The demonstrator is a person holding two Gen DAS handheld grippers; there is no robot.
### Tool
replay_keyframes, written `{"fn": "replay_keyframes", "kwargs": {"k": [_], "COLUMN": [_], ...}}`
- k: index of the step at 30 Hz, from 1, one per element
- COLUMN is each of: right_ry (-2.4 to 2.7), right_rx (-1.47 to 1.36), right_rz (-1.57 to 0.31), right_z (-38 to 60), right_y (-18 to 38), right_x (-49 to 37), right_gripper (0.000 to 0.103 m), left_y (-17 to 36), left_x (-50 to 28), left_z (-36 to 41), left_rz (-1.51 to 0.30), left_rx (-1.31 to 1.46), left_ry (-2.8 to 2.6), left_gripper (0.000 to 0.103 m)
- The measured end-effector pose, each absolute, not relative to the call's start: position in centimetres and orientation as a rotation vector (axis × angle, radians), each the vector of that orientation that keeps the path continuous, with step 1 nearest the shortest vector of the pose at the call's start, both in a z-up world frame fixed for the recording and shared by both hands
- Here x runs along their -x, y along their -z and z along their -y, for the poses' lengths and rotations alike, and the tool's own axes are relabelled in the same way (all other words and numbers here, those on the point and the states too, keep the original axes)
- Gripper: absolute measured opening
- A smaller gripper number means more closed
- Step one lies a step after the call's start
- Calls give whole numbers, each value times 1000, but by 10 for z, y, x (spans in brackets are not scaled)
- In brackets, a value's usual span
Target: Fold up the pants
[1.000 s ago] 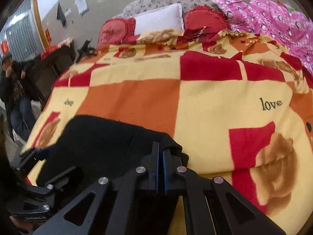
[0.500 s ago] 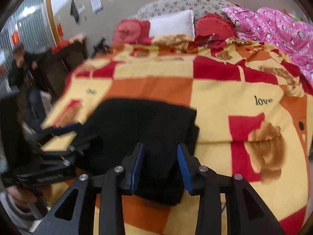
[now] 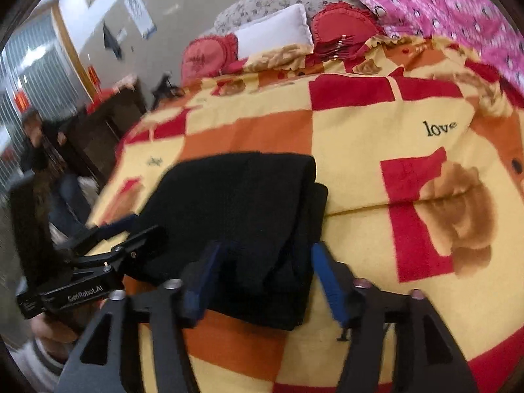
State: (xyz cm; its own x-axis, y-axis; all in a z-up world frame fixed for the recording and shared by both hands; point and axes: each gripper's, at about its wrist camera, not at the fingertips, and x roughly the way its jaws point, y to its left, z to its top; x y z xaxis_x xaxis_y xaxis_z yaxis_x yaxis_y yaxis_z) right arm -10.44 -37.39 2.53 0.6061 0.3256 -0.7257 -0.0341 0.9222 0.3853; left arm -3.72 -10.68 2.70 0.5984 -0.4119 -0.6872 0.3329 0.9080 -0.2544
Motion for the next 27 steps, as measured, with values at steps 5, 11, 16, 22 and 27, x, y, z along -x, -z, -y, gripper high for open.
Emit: {"fn": "replay_keyframes", "kwargs": {"k": [5,11,16,22,27], "right_ry": [-235,-273,-315,-306,-277], "right_rx": [-412,-455,-546,-519,-499], "right_rz": [-903,-955,-952,-922,-903], "right_z": [385,387,391,381,377], "right_y": [-21,-1,16,17,12], "right_x": [101,85,73,69,73], "right_gripper": [70,73,76,75,64], "left_y": [-31,-12,3,8,3], "left_x": [25,1,-14,-17,-6], "left_z": [80,80,83,99,111], "left_rz": [-816,-938,-981,-944,-921], "left_rx": [145,225,268,224,183], "left_ry": [411,475,498,496,479], "left_gripper": [81,81,85,86,69]}}
